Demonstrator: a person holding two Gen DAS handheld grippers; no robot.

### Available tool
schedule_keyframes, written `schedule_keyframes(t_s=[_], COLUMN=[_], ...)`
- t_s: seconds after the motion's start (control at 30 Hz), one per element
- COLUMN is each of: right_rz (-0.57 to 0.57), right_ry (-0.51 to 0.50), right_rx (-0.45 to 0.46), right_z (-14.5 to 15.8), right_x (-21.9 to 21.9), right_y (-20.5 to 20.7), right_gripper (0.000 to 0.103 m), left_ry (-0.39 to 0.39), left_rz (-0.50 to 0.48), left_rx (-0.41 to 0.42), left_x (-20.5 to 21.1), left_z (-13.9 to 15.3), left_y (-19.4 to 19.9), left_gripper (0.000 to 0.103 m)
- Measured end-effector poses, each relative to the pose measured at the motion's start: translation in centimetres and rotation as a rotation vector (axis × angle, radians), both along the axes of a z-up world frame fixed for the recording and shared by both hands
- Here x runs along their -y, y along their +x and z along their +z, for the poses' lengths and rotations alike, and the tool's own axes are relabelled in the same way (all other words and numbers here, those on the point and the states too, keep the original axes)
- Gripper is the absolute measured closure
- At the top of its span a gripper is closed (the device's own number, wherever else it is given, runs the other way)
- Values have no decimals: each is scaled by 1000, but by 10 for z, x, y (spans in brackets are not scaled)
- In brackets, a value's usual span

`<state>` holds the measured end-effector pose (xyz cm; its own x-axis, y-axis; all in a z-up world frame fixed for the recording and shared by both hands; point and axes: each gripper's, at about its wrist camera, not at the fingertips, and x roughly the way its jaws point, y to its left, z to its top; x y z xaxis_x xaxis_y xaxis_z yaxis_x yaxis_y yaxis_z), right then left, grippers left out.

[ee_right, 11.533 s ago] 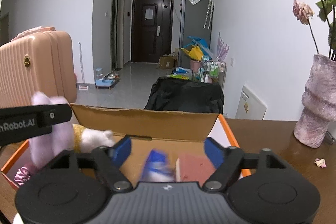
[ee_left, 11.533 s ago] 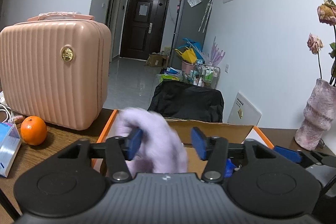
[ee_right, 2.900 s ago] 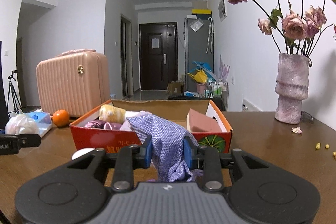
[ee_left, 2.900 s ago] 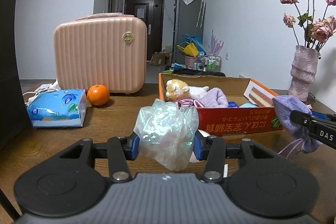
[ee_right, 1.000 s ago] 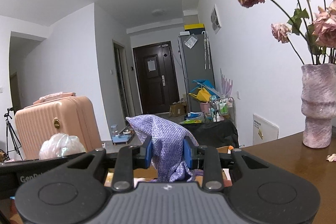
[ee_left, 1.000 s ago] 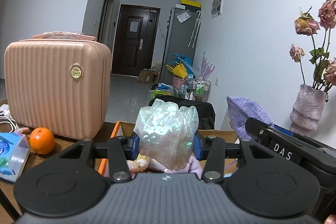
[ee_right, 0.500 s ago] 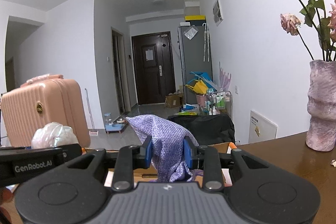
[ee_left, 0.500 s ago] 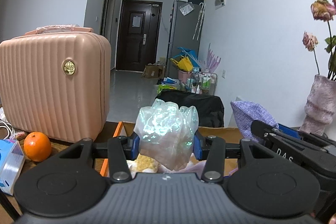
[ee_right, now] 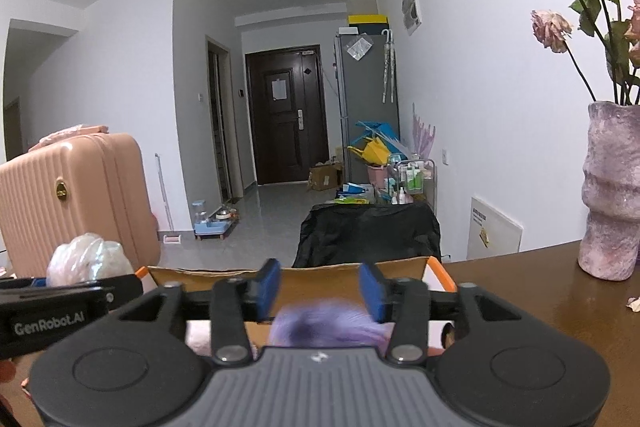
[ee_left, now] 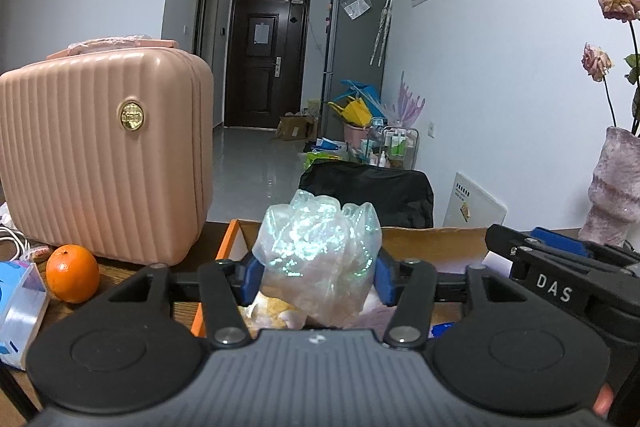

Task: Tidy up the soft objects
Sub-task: 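Open both tools to drop the bag and pouch into the box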

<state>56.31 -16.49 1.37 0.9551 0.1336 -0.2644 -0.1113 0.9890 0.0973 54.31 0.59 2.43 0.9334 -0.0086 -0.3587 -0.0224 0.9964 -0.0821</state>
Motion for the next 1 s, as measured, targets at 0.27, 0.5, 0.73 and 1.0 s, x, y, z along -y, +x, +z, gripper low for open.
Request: schedule_keyframes(t_s=[0.27,0.5,0.73,1.0], right_rz=[-57,-58,-61,-59], right_ry=[17,33,21,9], right_rx=[19,10,1,7], right_z=[-1,-4,-7,-12], right_x=[7,10,10,12], right_y=[-3,-2,-2,-13], right_gripper=[3,0,0,0], left_ry=[32,17,19,26], left_rz=[76,131,140,151], left_rx=[14,-7,-1,-4], left_x=[1,-7,-9,-12], left_z=[-2,-4,-3,-4], left_y=[-3,0,0,-8], left_gripper=[0,0,0,0])
